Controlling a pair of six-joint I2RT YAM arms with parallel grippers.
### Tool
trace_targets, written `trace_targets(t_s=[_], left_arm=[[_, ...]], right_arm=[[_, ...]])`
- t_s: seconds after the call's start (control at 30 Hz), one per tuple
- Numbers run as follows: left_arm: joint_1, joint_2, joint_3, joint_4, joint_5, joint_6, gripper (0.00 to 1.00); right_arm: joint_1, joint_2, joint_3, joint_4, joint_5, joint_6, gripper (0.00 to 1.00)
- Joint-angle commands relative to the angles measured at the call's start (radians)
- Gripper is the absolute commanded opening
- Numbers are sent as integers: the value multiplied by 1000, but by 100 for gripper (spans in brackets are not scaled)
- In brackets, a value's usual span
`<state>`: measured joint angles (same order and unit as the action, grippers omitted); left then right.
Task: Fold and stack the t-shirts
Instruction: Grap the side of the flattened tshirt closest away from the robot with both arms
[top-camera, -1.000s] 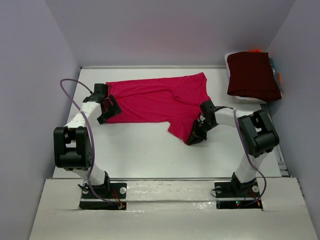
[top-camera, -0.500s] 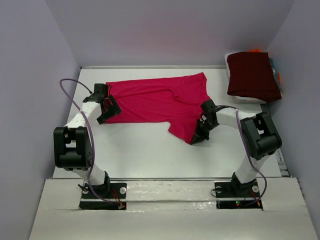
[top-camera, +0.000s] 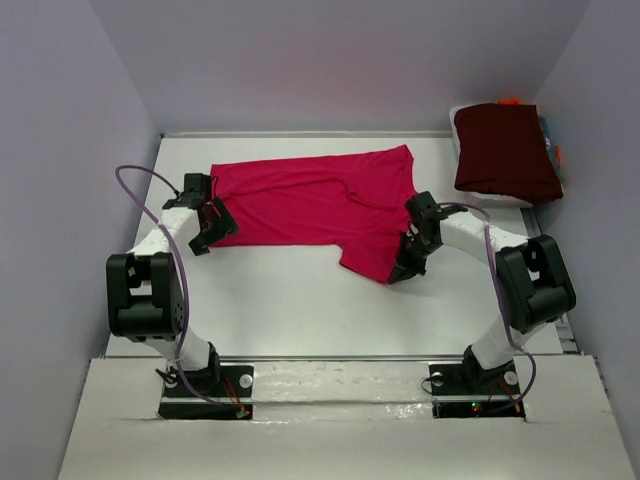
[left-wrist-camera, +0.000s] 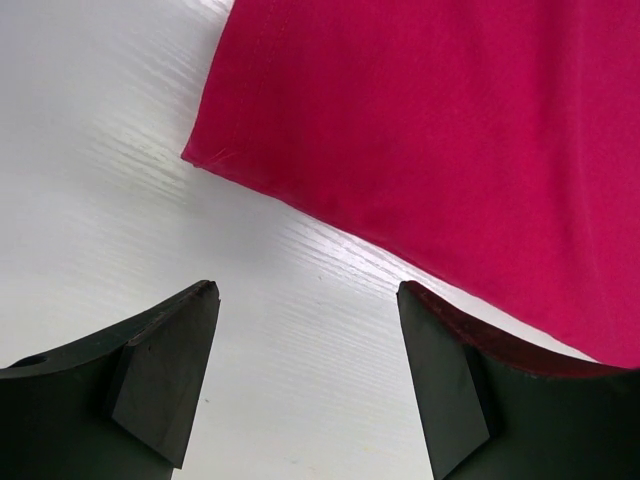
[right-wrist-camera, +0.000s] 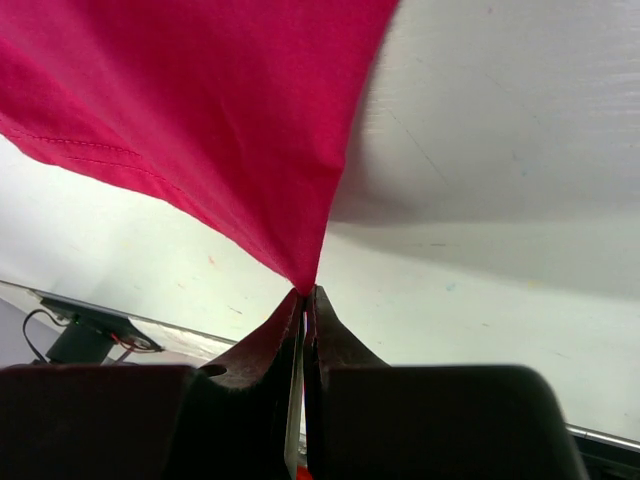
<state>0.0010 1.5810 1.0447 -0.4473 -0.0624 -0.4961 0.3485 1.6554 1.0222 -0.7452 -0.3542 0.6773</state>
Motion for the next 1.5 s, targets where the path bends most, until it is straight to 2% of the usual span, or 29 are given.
trace_targets(t_s=[0.0, 0.47, 0.83, 1.13, 1.47], left_arm=[[34, -1, -18, 7, -46, -4, 84], [86, 152, 118, 39, -57, -15, 83], [105, 205, 130, 56, -80, -21, 81], [105, 180, 66, 73, -68, -33, 71], [105, 188, 34, 85, -22, -41, 38]], right_arm=[[6, -22, 41, -39, 23, -10, 7], [6, -8, 67, -72, 20, -27, 7], [6, -8, 61, -72, 21, -18, 7], [6, 12, 75, -69, 18, -15, 7], [6, 30, 90, -75, 23, -19, 7]])
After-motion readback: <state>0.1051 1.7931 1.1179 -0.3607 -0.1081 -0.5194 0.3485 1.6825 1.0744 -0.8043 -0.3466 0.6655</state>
